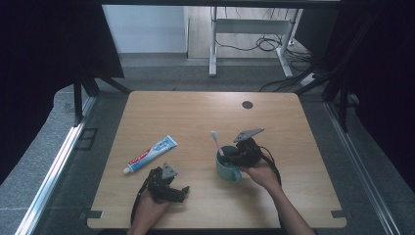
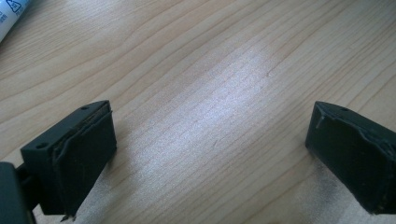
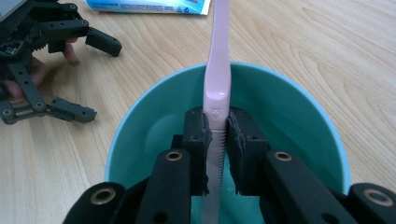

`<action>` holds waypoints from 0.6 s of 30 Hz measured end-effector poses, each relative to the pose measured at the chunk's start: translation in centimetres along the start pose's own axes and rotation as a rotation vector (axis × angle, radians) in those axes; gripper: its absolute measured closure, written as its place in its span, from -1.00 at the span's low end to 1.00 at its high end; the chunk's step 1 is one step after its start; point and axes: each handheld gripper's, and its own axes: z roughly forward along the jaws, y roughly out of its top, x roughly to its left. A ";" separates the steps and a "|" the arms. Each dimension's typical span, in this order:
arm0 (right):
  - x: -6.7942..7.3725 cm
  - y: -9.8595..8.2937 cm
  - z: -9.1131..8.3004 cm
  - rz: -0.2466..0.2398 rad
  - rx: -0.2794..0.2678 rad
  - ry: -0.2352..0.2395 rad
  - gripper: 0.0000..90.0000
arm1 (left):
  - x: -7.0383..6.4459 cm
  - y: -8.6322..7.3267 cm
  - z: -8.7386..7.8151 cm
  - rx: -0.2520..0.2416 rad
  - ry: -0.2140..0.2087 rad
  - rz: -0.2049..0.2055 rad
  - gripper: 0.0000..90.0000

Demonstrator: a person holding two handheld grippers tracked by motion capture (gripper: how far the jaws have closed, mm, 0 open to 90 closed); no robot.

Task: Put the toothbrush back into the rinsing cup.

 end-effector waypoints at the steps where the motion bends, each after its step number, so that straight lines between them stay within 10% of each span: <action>1: 0.0 0.0 0.0 0.001 0.001 -0.001 0.72 | 0.0 0.0 0.0 0.000 0.000 0.000 -0.96; 18: 0.3 0.4 -0.1 -0.020 0.016 -0.005 0.59 | 0.0 0.0 0.0 0.000 0.000 0.000 -0.96</action>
